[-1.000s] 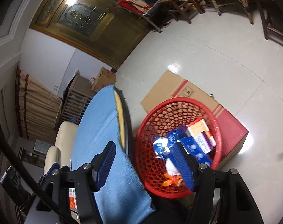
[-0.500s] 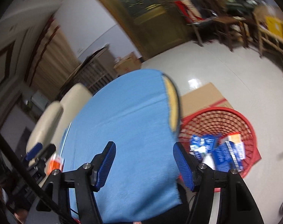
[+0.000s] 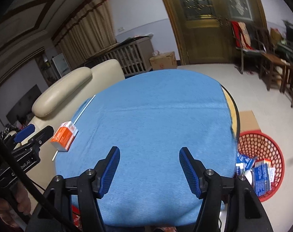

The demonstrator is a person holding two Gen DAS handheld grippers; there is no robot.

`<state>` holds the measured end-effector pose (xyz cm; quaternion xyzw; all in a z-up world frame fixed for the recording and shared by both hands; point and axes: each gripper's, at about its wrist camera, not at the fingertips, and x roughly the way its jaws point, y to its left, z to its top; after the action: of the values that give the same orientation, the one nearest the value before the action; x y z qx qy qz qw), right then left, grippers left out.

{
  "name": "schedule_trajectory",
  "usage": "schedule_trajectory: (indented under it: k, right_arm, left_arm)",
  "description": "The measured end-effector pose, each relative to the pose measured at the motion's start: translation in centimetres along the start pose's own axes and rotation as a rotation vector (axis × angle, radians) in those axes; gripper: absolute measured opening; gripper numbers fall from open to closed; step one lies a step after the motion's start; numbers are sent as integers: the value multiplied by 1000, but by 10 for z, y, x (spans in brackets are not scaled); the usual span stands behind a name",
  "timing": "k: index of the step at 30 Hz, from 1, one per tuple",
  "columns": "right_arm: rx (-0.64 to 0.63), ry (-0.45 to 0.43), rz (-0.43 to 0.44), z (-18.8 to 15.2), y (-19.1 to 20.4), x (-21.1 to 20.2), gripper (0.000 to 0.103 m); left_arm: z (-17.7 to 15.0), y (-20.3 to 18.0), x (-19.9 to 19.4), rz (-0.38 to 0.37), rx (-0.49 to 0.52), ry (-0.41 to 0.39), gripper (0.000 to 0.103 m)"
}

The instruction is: Collect trash

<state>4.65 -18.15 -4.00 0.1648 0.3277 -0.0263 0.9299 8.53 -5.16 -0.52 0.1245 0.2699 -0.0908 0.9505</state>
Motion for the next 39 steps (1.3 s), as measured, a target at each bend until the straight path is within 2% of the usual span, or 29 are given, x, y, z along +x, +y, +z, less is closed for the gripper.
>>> schedule_trajectory:
  k: [8, 18, 39]
  right_arm:
    - [-82, -34, -12, 8, 41, 4, 68]
    - [-144, -42, -2, 5, 70, 10, 68]
    - [-164, -26, 3, -8, 82, 14, 68]
  left_arm:
    - [-11, 28, 1, 24, -34, 6, 77]
    - [-19, 45, 2, 39, -61, 14, 77]
    - [-32, 59, -3, 46, -100, 40, 77]
